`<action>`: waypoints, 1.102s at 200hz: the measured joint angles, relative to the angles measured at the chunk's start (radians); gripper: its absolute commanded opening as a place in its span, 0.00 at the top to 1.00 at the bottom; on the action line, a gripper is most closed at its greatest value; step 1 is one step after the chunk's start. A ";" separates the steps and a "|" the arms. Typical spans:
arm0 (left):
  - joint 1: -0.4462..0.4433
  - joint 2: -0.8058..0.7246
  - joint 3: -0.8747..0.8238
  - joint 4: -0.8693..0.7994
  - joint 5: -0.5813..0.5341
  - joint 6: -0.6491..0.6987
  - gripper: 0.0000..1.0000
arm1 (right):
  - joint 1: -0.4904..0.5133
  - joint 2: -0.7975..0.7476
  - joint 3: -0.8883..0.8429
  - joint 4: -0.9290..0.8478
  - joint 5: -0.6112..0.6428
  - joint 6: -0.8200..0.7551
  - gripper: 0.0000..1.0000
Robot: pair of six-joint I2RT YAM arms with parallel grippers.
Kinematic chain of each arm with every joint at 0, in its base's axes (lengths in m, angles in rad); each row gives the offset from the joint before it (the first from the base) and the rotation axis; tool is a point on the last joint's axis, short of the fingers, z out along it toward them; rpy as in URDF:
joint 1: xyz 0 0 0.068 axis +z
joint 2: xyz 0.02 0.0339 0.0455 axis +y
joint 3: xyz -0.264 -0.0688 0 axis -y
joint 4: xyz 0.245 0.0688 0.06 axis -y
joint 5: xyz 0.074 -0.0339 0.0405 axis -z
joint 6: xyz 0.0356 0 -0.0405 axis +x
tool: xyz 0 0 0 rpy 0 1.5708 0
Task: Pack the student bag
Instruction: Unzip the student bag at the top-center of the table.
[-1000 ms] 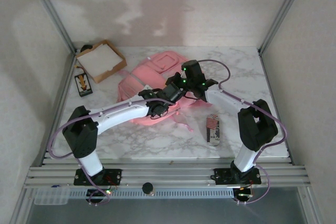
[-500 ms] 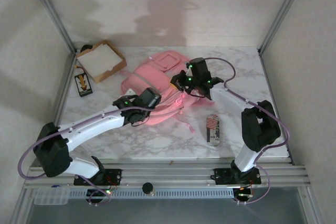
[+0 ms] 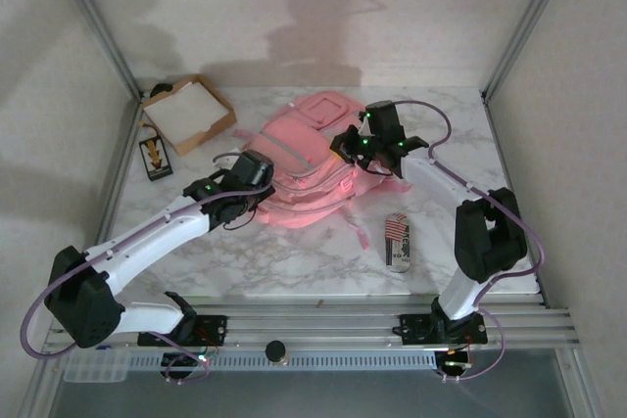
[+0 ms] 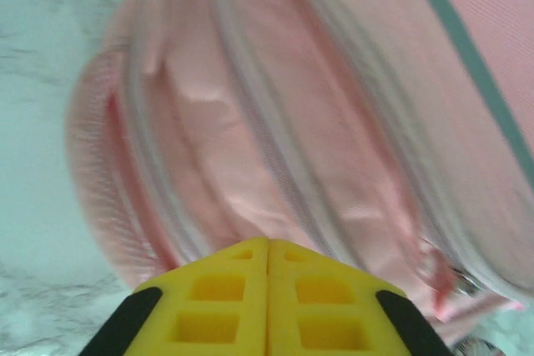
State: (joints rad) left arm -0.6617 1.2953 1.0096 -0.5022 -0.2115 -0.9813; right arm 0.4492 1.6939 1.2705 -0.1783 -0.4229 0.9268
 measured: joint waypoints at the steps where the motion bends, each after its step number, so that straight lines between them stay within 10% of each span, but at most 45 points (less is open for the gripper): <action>1: -0.003 0.000 0.000 0.004 0.003 0.006 0.84 | 0.000 0.000 0.000 -0.001 0.000 0.000 1.00; 157: -0.136 0.245 0.224 -0.019 0.084 0.175 0.55 | 0.000 0.000 0.007 -0.007 0.000 0.000 1.00; 220: -0.136 0.306 0.247 0.012 0.051 0.086 0.64 | 0.000 0.000 0.007 -0.004 0.000 0.000 1.00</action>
State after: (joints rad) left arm -0.7979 1.6016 1.2564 -0.4900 -0.1604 -0.8955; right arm 0.4492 1.6939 1.2774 -0.1822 -0.4225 0.9272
